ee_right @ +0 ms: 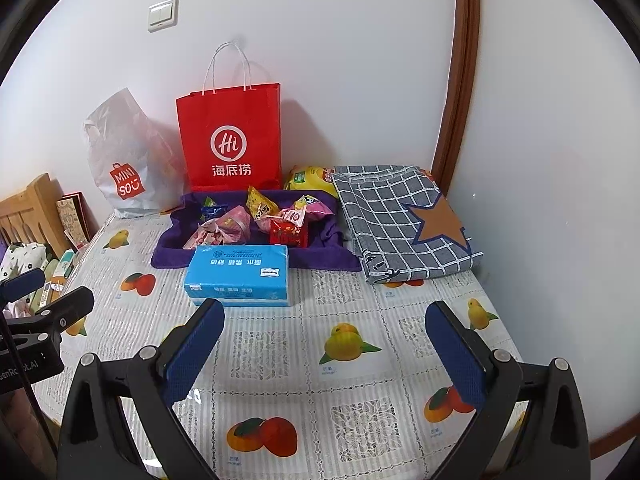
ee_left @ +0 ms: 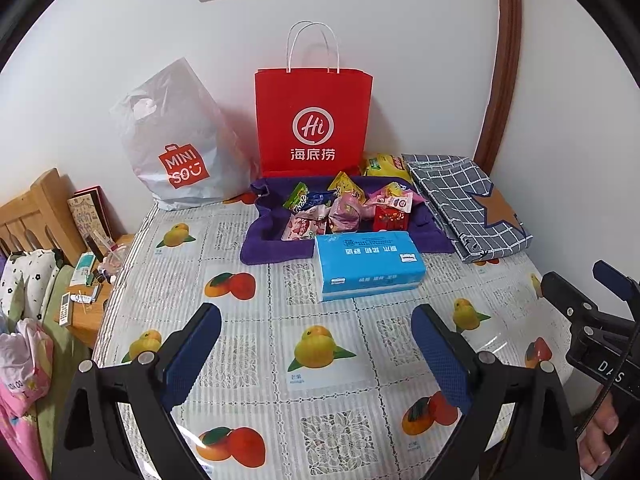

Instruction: Organize snacks

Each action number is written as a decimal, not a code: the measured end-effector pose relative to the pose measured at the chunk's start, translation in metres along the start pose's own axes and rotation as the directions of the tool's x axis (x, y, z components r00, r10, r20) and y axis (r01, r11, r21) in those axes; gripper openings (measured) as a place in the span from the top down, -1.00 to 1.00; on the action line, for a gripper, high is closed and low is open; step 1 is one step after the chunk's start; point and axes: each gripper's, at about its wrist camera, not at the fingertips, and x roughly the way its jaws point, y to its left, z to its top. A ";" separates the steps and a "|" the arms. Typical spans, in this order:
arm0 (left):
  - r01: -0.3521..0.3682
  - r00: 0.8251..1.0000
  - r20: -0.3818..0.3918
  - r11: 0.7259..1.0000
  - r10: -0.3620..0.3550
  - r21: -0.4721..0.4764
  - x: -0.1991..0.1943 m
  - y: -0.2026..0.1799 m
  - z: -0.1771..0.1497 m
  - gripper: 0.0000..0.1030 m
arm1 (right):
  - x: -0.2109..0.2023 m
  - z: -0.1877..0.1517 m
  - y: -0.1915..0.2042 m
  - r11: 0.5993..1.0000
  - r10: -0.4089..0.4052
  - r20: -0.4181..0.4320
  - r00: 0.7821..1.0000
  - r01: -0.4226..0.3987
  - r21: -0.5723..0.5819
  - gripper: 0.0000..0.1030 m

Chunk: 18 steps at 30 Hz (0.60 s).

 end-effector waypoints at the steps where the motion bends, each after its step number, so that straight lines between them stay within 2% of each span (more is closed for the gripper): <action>1: -0.002 1.000 0.000 1.000 0.002 0.000 0.000 0.000 0.000 -0.88 | 0.000 0.000 0.000 1.000 -0.003 0.000 1.000 0.003 -0.001 -0.93; 18: -0.001 1.000 -0.007 1.000 0.001 -0.002 0.002 0.000 -0.001 -0.88 | 0.002 -0.001 -0.005 1.000 -0.006 -0.004 1.000 0.006 0.003 -0.93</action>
